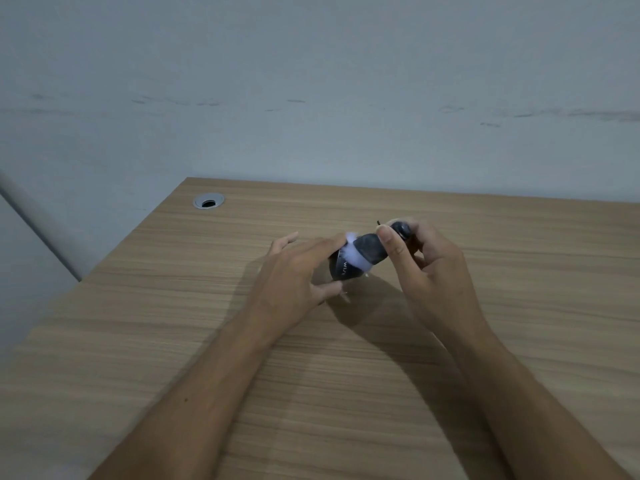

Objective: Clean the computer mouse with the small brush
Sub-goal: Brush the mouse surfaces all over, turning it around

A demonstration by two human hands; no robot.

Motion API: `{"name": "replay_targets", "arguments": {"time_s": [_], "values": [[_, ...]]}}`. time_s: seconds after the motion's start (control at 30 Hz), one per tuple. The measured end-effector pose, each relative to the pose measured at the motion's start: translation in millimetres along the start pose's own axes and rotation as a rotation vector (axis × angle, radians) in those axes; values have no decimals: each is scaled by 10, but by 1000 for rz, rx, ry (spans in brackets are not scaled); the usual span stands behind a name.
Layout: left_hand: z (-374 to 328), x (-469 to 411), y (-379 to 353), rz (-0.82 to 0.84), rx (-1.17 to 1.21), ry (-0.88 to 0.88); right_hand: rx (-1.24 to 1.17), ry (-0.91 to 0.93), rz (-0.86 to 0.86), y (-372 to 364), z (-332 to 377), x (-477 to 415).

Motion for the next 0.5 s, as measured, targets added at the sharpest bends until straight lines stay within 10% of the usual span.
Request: {"name": "replay_targets", "arguments": {"time_s": [0.5], "values": [[-46,28,72,6,-41,-76,58,-20,-35,104,9,3]]}}
Point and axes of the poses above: each hand's wrist, its own x-axis away from the middle knuckle, its own y-axis out of the back of the hand, z = x × y, the point moved 3 cm from there along -x, towards the middle knuckle, and after that the axes turned 9 degrees about z, right-handed, at the moved point
